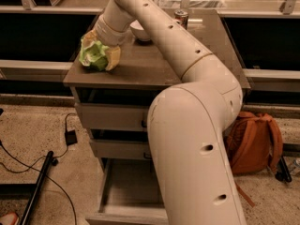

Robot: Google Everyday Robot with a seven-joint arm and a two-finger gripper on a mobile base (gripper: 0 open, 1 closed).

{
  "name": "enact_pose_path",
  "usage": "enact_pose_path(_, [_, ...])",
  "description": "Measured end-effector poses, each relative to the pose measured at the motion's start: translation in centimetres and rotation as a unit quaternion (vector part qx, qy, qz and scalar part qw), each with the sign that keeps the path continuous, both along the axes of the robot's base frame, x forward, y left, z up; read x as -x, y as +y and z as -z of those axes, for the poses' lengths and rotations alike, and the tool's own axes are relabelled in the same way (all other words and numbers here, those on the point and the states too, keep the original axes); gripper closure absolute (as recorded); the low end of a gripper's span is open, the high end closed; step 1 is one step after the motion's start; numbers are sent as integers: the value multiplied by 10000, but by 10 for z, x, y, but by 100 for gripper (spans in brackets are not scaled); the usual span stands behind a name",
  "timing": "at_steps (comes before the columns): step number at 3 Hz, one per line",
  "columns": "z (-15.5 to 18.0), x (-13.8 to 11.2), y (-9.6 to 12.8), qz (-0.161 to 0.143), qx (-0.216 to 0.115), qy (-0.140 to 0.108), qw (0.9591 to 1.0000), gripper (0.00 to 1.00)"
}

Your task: Place green rice chip bag into bottom drawer

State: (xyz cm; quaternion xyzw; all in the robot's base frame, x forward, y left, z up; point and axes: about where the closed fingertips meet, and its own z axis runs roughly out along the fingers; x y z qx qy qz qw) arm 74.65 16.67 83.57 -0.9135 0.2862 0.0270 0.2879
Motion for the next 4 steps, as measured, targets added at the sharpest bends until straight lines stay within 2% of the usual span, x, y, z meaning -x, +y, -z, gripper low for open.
enact_pose_path(1, [5, 4, 0, -51, 48, 61, 10000, 56])
enact_pose_path(2, [3, 5, 0, -37, 60, 41, 10000, 87])
enact_pose_path(3, [-22, 12, -9, -42, -17, -452, 9990, 100])
enact_pose_path(4, [-81, 39, -40, -117, -291, -1409, 9895, 100])
